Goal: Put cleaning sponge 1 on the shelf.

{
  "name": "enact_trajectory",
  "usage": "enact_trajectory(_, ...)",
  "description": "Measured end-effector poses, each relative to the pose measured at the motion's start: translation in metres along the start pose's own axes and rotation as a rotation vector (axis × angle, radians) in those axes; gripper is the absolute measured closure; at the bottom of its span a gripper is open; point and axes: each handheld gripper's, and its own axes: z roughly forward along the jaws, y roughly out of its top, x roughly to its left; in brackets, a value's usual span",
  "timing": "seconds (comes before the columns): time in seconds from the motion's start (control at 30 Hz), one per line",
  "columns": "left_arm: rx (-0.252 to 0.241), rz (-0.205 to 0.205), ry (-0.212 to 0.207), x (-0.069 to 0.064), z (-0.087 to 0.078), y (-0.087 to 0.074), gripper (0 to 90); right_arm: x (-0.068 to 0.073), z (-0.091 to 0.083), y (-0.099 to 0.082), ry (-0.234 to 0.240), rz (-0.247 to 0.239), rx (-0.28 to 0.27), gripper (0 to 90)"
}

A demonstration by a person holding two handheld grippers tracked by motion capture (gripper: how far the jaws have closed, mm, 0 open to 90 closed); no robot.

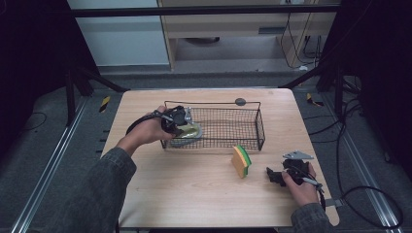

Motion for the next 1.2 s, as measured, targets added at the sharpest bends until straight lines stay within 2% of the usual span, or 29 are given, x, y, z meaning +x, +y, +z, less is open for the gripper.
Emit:
enact_trajectory(0.13, -0.017, -0.021, 0.019, 0.002, -0.005, -0.001, 66.3, 0.0, 0.0, 0.0, -0.001, 0.0, 0.0, 0.8)
enact_trajectory(0.53, -0.034, -0.039, 0.07, 0.001, -0.014, 0.0, 64.6, 0.0, 0.0, 0.0, -0.001, 0.001, 0.0, 0.8)
enact_trajectory(0.7, -0.059, -0.081, 0.102, -0.002, -0.018, 0.002, 56.6, 0.0, 0.0, 0.0, -0.001, 0.001, -0.001, 0.8)
enact_trajectory(0.77, -0.063, -0.091, 0.115, -0.003, -0.02, 0.002, 48.2, 0.0, 0.0, 0.0, 0.003, 0.005, 0.001, 0.8)
enact_trajectory(0.8, -0.084, -0.131, 0.134, -0.005, -0.022, 0.003, 42.5, 0.0, 0.0, 0.0, 0.002, 0.006, 0.001, 0.8)
enact_trajectory(0.87, -0.101, -0.175, 0.155, -0.007, -0.026, 0.003, 33.7, 0.0, 0.0, 0.0, 0.002, 0.006, 0.001, 0.8)
enact_trajectory(1.0, -0.149, -0.264, 0.158, -0.012, -0.035, 0.0, 15.5, 0.001, 0.0, 0.0, 0.002, 0.009, 0.001, 0.7)
enact_trajectory(1.1, -0.204, -0.351, 0.144, -0.019, -0.042, -0.006, 10.7, 0.001, 0.0, 0.0, -0.001, 0.009, 0.001, 0.6)
enact_trajectory(1.2, -0.24, -0.409, 0.158, -0.028, -0.047, -0.015, 8.0, 0.001, 0.0, 0.0, -0.001, 0.01, 0.001, 0.4)
